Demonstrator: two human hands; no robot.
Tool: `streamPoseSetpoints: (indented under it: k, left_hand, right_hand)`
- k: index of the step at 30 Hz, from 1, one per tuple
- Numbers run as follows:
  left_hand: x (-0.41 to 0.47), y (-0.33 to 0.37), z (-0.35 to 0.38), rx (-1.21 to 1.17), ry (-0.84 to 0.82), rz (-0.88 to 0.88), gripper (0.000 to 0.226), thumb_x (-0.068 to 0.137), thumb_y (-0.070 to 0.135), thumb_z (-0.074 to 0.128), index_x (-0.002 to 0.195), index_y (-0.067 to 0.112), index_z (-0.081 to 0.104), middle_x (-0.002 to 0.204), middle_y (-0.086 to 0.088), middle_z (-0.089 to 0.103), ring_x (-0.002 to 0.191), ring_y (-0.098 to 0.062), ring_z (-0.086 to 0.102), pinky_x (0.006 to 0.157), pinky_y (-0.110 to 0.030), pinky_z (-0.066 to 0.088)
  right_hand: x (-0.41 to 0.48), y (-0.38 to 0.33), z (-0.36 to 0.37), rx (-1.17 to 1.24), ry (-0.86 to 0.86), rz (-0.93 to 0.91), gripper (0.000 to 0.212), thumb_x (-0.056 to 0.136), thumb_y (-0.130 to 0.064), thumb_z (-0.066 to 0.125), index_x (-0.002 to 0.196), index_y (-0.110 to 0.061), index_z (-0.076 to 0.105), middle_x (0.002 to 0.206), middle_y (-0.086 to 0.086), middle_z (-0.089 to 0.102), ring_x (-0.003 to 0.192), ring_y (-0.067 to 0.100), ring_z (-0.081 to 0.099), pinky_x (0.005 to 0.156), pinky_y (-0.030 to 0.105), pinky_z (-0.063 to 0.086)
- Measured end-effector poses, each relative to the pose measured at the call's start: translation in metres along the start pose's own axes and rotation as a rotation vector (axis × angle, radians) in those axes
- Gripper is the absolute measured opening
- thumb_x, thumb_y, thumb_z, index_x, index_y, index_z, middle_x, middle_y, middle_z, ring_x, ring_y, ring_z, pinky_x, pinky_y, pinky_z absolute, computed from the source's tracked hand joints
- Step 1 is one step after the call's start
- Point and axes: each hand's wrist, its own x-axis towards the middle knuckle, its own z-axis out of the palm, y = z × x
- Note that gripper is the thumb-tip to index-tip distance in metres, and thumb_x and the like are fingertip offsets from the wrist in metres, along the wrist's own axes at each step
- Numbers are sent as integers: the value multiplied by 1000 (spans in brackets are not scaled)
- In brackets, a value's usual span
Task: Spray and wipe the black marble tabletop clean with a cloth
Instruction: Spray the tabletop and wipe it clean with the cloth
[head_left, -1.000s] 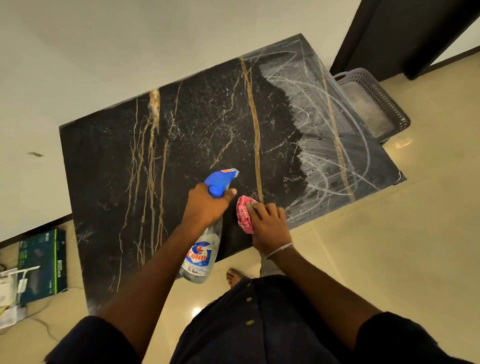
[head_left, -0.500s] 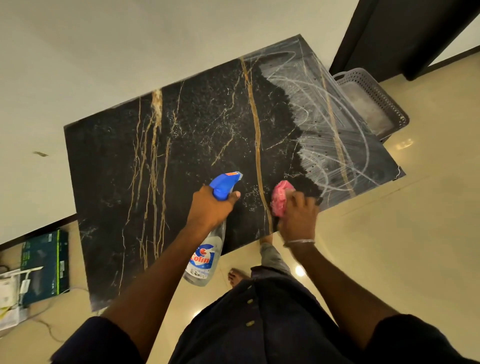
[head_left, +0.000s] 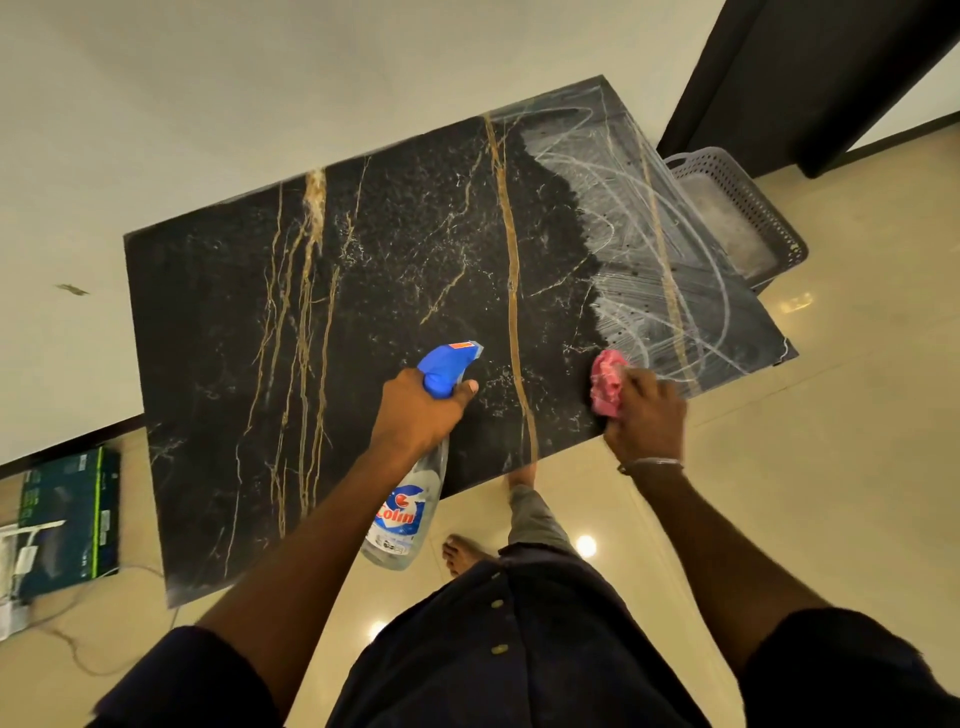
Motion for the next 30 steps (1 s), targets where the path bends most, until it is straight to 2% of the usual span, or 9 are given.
streamPoseSetpoints:
  k: [3, 6, 11, 15, 19, 22, 26, 28, 30]
  left_hand:
    - [-2, -6, 6, 24, -3, -11, 21, 86, 32, 67, 90, 15, 57, 71, 1, 56, 63, -10, 53, 58, -14, 39]
    - [-2, -8, 17, 24, -33, -28, 26, 83, 36, 68, 91, 12, 59, 73, -1, 59, 64, -11, 55, 58, -16, 40]
    - [0, 1, 43, 62, -43, -36, 27, 78, 39, 71, 83, 15, 62, 69, -2, 63, 61, -12, 59, 57, -21, 46]
    - [4, 15, 60, 82, -49, -66, 25, 78, 38, 71, 87, 16, 63, 69, 0, 63, 60, -10, 58, 53, -18, 42]
    - [8, 35, 70, 67, -53, -45, 24, 80, 36, 70, 83, 14, 62, 68, -5, 63, 59, -12, 57, 57, -22, 49]
    - [12, 47, 76, 86, -54, -64, 24, 83, 36, 69, 84, 13, 61, 65, -1, 58, 57, -10, 54, 53, -14, 39]
    - [15, 55, 87, 69, -42, -105, 25, 83, 35, 69, 91, 14, 60, 69, -1, 58, 59, -10, 54, 53, -13, 36]
    - [16, 58, 92, 63, -37, -105, 25, 83, 34, 69, 92, 13, 61, 73, -3, 62, 62, -10, 56, 54, -12, 36]
    - [17, 62, 96, 62, -25, -102, 26, 83, 33, 69, 97, 12, 63, 82, -4, 65, 68, -9, 58, 55, -10, 36]
  right_hand:
    - [8, 9, -7, 31, -24, 179, 64, 67, -26, 57, 128, -9, 55, 119, 13, 53, 105, 38, 44, 80, 44, 39]
    - [1, -15, -5, 57, -25, 196, 69, 64, -18, 69, 130, -10, 53, 120, 12, 51, 104, 36, 42, 81, 44, 41]
    - [-24, -66, 4, 81, -53, -144, 69, 54, -14, 75, 121, -11, 61, 110, 8, 58, 91, 30, 46, 72, 40, 44]
    - [-16, -48, 2, 41, -104, -343, 73, 52, -21, 80, 122, -16, 61, 112, 4, 61, 93, 28, 50, 74, 40, 45]
    - [11, 26, -10, 40, -40, -57, 69, 54, -12, 75, 121, -12, 60, 115, 8, 59, 97, 33, 48, 78, 44, 43]
    - [29, 67, -20, 35, -36, 76, 71, 58, -13, 72, 127, -10, 58, 121, 11, 56, 103, 37, 45, 81, 46, 41]
    - [28, 44, -18, 74, -47, 191, 68, 61, -11, 68, 128, -10, 57, 123, 11, 53, 105, 35, 44, 82, 44, 41]
    - [16, 15, -11, 113, -60, 77, 63, 60, -10, 71, 122, -12, 58, 117, 9, 56, 100, 33, 49, 80, 42, 43]
    - [7, -10, -6, 144, -93, -192, 66, 53, -12, 76, 116, -15, 57, 110, 5, 59, 89, 28, 52, 71, 37, 43]
